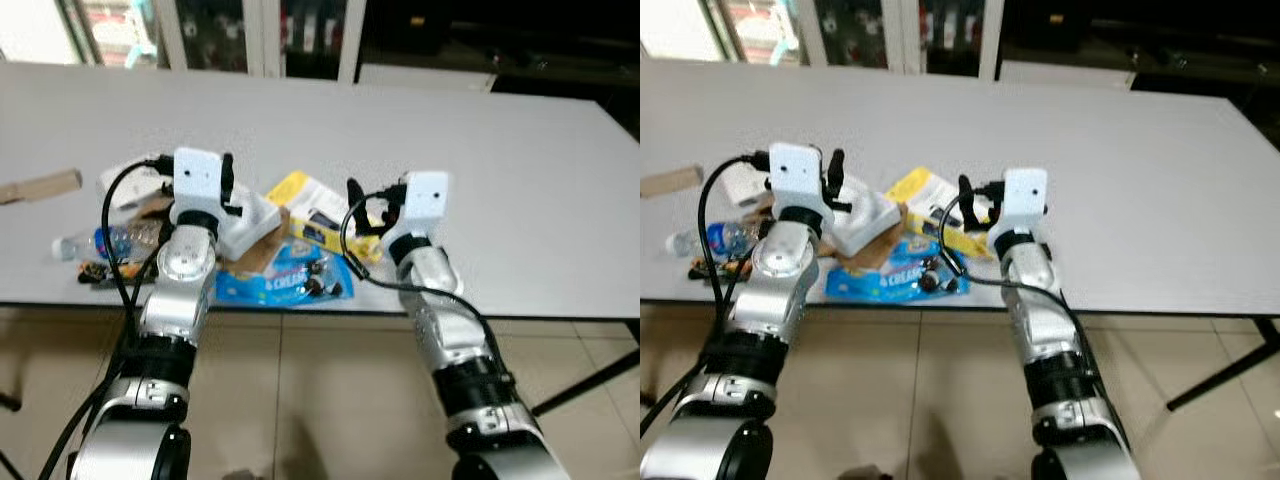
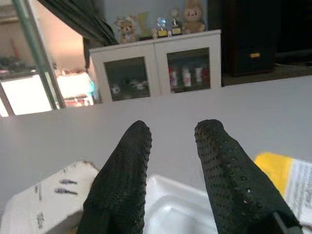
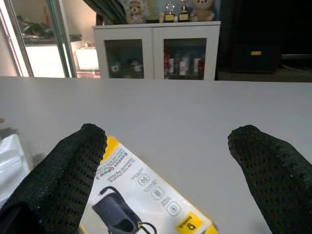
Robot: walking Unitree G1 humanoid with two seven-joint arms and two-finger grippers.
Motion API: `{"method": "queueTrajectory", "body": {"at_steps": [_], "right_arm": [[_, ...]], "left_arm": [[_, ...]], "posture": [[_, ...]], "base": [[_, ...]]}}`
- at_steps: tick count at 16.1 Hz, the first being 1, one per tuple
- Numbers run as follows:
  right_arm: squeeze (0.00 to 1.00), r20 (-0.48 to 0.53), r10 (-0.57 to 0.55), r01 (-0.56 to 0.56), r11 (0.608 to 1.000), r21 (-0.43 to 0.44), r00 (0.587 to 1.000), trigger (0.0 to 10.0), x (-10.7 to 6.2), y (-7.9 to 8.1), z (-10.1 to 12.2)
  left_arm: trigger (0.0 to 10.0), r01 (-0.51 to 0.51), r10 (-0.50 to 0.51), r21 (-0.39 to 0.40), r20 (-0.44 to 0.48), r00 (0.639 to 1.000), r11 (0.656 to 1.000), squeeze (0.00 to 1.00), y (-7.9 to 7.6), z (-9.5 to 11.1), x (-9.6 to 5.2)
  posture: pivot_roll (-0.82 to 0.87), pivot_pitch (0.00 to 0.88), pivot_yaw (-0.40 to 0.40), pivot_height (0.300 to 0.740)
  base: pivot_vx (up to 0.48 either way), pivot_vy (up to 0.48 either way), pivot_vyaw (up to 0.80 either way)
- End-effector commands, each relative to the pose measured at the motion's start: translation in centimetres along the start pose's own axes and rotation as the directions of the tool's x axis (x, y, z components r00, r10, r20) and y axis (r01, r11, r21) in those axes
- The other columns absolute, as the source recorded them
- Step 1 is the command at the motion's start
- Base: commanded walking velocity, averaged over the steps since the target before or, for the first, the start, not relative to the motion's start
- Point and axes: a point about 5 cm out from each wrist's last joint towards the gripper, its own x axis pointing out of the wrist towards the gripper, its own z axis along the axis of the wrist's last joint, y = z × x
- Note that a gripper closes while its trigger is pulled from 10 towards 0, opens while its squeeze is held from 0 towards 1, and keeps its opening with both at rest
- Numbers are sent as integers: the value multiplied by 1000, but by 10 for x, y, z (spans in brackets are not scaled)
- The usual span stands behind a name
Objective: Picking trash to rubbish bin
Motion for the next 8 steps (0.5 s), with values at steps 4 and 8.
{"method": "queueTrajectory", "body": {"at_steps": [4, 8], "right_arm": [[0, -16, -21, 21, 1000, 6, 1000, 10000, 0, -10, 3], [0, -96, 85, -82, 996, 42, 992, 10000, -5, -19, 4]], "left_arm": [[10000, 176, -176, -19, -14, 984, 984, 0, -8, -2, -3], [10000, 278, -278, 3, -41, 960, 960, 0, 2, -2, -10]], "posture": [[-13, 59, -56, 740], [-10, 63, -58, 740]], "base": [[0, 0, 0], [0, 0, 0]]}}
